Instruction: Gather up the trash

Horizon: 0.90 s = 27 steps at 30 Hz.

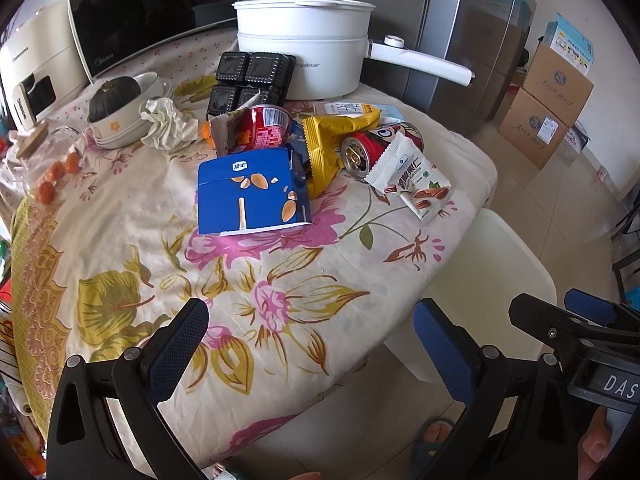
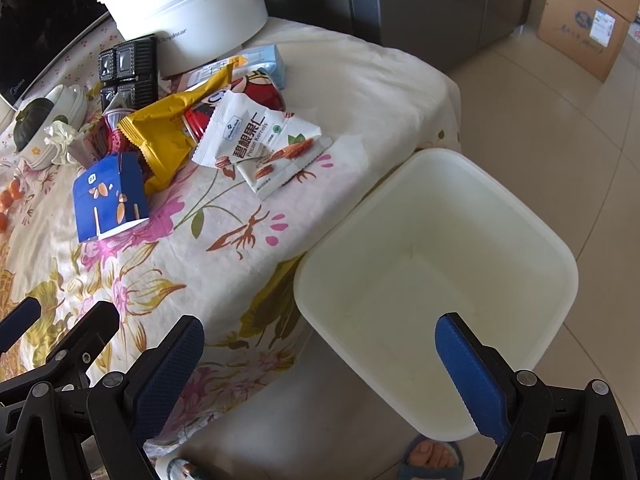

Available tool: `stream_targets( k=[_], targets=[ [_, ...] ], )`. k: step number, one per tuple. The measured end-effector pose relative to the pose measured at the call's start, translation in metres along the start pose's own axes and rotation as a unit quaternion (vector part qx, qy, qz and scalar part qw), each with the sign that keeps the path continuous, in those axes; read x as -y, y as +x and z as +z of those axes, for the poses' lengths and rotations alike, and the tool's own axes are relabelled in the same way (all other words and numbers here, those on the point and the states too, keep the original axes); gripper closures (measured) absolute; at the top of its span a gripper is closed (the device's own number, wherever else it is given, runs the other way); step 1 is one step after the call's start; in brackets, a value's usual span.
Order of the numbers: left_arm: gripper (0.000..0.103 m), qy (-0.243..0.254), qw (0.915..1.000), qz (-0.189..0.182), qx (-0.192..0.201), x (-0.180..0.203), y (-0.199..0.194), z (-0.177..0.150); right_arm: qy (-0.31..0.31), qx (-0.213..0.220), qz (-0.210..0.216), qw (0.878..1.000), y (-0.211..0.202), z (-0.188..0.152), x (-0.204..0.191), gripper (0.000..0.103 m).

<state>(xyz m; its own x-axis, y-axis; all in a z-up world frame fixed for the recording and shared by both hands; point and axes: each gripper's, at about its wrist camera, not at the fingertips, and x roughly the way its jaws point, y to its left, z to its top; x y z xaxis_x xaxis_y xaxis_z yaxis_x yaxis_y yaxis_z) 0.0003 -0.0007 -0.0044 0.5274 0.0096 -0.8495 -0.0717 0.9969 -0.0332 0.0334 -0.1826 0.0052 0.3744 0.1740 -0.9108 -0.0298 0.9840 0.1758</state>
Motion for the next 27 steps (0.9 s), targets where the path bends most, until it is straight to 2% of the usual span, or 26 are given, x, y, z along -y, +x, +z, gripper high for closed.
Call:
stream_targets(
  k=[27],
  targets=[
    [0.001,-0.002,1.0,-0.003,-0.003,-0.0032,0.0,-0.0007,0.0,-0.002,0.002,1.0,0.0015,-0.0011,-0.0024,0.006]
  ],
)
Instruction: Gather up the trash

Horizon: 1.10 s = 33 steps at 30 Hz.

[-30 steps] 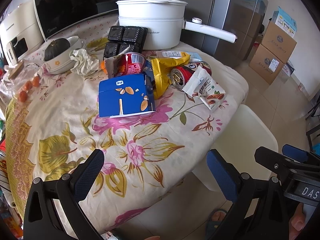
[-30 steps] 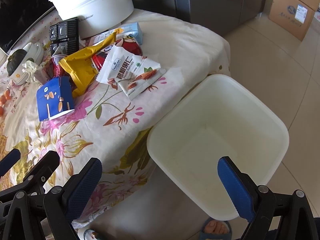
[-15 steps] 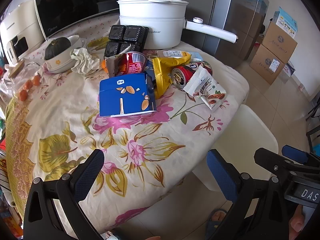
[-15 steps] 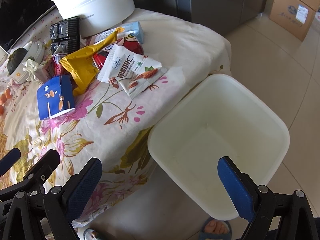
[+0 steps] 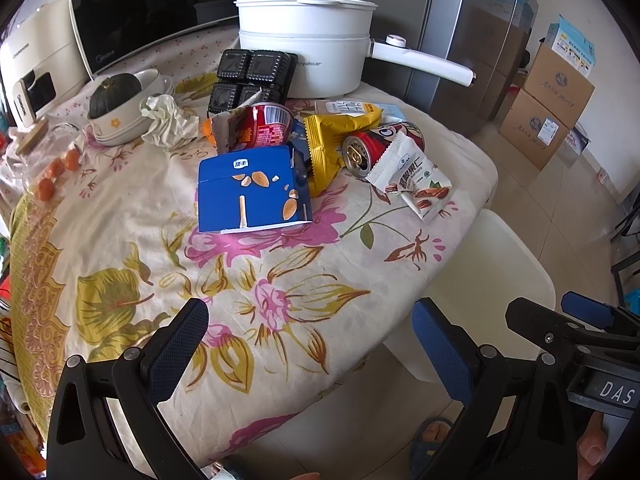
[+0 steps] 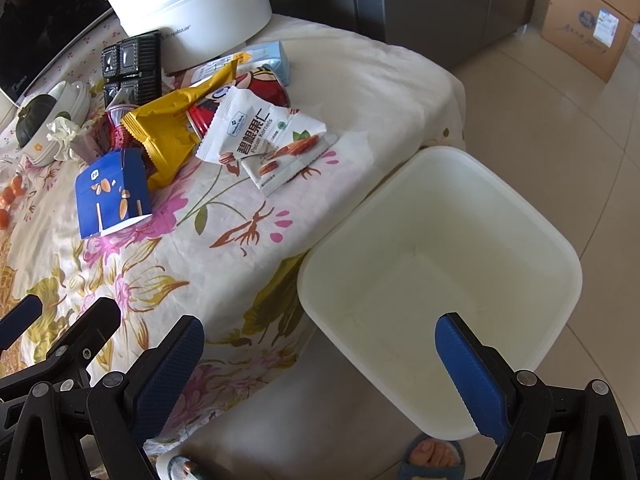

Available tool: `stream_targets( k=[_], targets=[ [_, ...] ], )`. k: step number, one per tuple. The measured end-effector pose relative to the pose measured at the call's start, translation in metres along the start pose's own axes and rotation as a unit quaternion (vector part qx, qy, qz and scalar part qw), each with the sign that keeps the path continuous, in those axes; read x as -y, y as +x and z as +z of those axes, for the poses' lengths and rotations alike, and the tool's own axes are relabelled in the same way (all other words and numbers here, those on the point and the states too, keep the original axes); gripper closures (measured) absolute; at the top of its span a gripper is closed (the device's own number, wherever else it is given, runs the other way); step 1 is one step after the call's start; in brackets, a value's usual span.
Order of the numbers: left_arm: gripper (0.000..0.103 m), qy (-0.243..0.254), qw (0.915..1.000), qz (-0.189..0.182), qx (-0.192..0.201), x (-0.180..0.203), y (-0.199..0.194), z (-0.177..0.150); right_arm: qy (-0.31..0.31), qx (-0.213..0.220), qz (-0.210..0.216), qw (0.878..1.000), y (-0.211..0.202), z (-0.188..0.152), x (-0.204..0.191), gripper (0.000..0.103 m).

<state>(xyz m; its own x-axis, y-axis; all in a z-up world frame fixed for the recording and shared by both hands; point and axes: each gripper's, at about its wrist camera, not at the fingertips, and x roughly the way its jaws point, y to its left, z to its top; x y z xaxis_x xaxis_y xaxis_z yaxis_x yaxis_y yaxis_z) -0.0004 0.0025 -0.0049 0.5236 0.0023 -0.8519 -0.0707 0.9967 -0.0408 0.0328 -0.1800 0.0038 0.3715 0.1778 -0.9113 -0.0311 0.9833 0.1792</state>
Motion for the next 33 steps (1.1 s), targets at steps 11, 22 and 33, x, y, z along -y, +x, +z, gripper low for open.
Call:
stream_targets(
  k=[11,22,33],
  targets=[
    [0.001,-0.002,1.0,-0.001,-0.002,-0.0002,0.0013,0.0004,0.0,-0.001,0.001,1.0,0.0007,-0.0023,-0.0025,0.006],
    [0.001,-0.003,1.0,0.0,-0.003,0.0006,0.0027,-0.0008,0.0,-0.004,0.001,1.0,0.0016,-0.0026,-0.0029,0.006],
    [0.001,-0.005,1.0,0.001,-0.006,0.0002,0.0032,-0.0013,0.0,-0.008,0.003,1.0,0.004,-0.0026,-0.0035,0.006]
  ],
)
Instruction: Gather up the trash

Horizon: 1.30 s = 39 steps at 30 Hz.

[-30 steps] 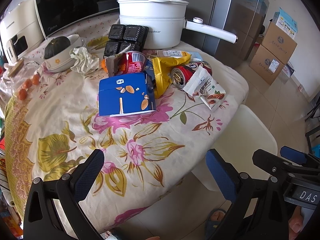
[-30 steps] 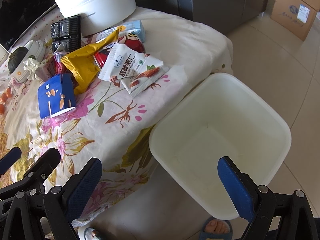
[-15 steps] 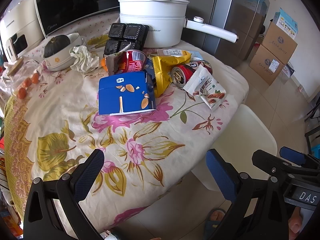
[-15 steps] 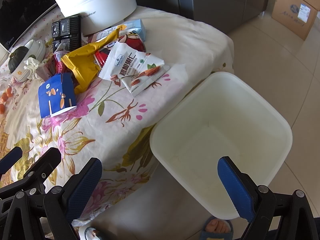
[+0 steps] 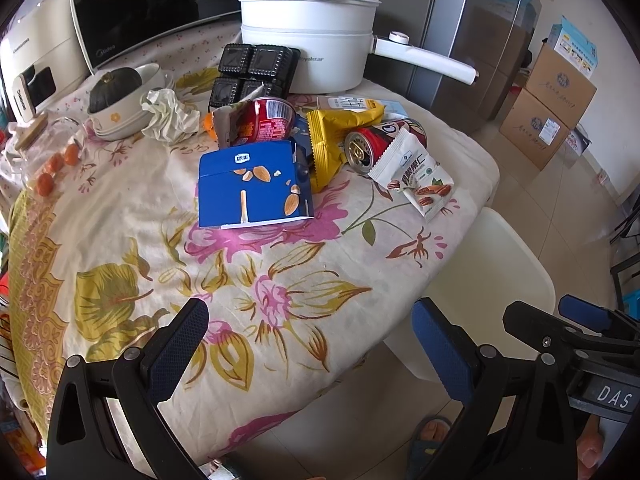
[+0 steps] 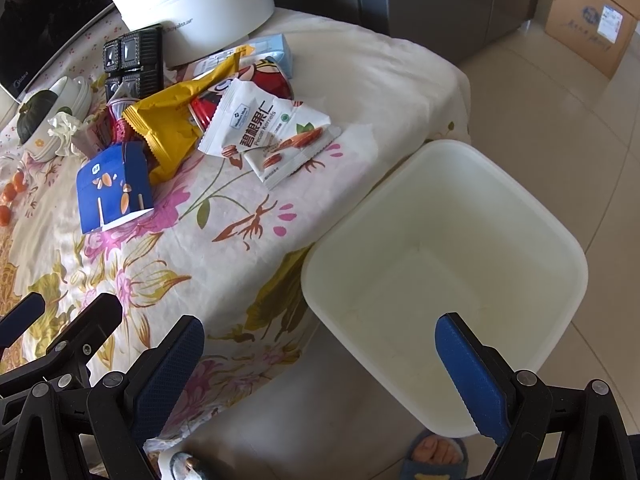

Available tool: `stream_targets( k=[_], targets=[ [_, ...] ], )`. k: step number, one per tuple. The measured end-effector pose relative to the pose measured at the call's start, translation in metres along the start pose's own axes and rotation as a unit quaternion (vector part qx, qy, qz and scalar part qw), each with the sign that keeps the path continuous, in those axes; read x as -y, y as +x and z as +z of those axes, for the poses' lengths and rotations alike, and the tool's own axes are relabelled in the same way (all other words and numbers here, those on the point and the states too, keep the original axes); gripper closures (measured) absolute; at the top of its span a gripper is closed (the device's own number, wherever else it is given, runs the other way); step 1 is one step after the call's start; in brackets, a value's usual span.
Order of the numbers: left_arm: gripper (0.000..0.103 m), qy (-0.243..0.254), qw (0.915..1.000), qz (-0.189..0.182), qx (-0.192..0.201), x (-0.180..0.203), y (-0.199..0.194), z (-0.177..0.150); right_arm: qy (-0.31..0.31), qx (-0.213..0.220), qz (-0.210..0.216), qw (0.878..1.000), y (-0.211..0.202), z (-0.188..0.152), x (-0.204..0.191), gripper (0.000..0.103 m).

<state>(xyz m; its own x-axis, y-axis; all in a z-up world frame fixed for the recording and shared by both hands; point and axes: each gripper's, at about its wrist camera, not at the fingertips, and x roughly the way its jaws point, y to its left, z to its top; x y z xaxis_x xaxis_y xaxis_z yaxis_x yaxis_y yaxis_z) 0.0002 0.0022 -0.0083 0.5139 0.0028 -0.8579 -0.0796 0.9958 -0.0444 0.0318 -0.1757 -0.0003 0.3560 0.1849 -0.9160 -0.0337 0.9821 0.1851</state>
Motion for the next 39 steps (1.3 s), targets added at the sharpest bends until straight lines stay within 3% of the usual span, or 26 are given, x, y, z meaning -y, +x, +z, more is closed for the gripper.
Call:
stream_targets(
  k=[22,25,27,31,35,39],
  targets=[
    [0.001,-0.005,1.0,0.002,-0.006,-0.004,0.001,0.0,0.0,-0.006,0.003,1.0,0.003,-0.001,-0.001,0.006],
    [0.001,-0.011,0.9997,-0.015,-0.015,-0.009,0.003,0.006,-0.006,-0.005,0.005,1.0,0.003,0.002,-0.003,0.006],
    [0.001,-0.025,0.9991,-0.029,-0.019,-0.016,0.003,0.017,-0.029,0.006,0.011,0.999,0.0,0.01,-0.008,0.006],
    [0.001,-0.045,0.999,-0.007,0.003,-0.031,0.002,0.044,-0.094,0.041,0.014,0.995,-0.008,0.038,-0.019,0.006],
    [0.001,-0.035,0.9992,0.017,0.002,-0.039,0.017,0.066,-0.113,0.035,0.047,0.992,0.003,0.078,-0.021,0.006],
    [0.001,-0.058,0.9981,0.002,-0.021,-0.047,0.042,0.079,-0.138,0.035,0.061,0.988,0.031,0.113,-0.025,0.006]
  ],
)
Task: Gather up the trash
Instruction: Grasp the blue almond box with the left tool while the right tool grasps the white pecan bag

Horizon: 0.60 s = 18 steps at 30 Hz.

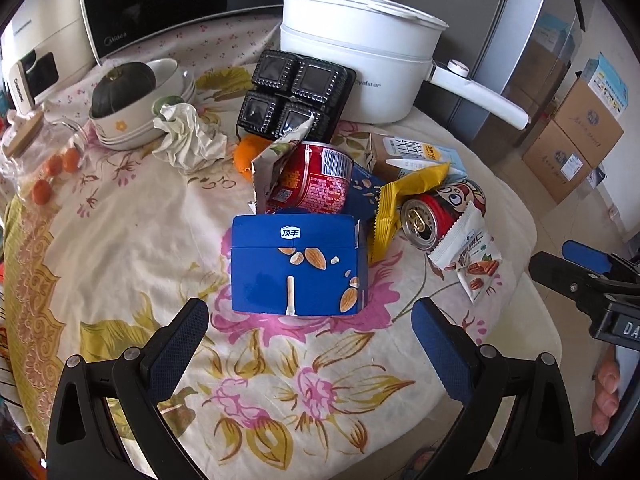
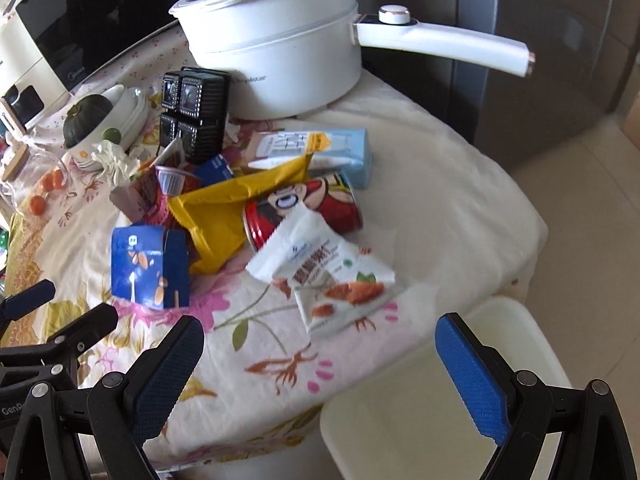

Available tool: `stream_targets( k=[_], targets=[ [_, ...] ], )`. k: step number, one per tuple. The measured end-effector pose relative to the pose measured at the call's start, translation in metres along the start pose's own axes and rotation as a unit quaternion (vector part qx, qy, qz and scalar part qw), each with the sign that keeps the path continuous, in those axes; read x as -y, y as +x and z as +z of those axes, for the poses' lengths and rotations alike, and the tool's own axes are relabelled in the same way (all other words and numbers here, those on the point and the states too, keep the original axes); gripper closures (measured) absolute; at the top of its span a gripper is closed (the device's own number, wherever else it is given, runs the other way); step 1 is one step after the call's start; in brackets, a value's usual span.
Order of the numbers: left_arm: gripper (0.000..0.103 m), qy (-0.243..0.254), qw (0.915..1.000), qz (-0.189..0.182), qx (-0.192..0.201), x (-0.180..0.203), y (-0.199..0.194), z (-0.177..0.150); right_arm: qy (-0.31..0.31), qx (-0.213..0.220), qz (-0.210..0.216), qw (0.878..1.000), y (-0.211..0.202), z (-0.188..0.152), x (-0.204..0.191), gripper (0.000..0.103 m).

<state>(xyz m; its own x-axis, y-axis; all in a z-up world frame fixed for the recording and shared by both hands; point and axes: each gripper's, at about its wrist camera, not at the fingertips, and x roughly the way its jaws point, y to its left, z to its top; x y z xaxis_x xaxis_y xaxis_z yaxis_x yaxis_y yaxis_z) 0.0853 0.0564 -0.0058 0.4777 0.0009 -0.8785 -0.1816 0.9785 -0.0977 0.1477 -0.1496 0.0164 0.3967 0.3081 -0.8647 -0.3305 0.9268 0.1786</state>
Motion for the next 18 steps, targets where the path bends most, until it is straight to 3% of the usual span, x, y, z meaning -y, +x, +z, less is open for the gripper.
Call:
stream_targets(
  k=[3,6,10,13,16,18],
  targets=[
    [0.001,0.003,0.9999,0.008,-0.014,0.003,0.02,0.01,0.002,-0.028,-0.012,1.0,0.035,0.012,0.01,0.006],
    [0.001,0.009,0.9989,0.042,-0.019,0.003,0.037,0.018,0.01,-0.055,0.002,0.998,0.061,0.016,0.016,0.006],
    [0.001,0.015,0.9981,0.037,-0.047,0.005,0.062,0.021,-0.004,-0.074,-0.008,0.997,0.084,0.02,0.014,0.006],
    [0.001,0.011,0.9972,0.047,-0.057,0.004,0.073,0.017,-0.011,-0.11,-0.007,0.994,0.1,0.017,0.013,0.022],
    [0.002,-0.01,0.9965,0.047,-0.068,-0.004,0.081,0.015,-0.017,-0.117,0.003,0.993,0.101,0.014,0.012,0.026],
    [0.015,-0.025,0.9962,0.045,-0.071,-0.01,0.084,0.015,-0.016,-0.12,0.006,0.993,0.1,0.013,0.012,0.031]
  ],
)
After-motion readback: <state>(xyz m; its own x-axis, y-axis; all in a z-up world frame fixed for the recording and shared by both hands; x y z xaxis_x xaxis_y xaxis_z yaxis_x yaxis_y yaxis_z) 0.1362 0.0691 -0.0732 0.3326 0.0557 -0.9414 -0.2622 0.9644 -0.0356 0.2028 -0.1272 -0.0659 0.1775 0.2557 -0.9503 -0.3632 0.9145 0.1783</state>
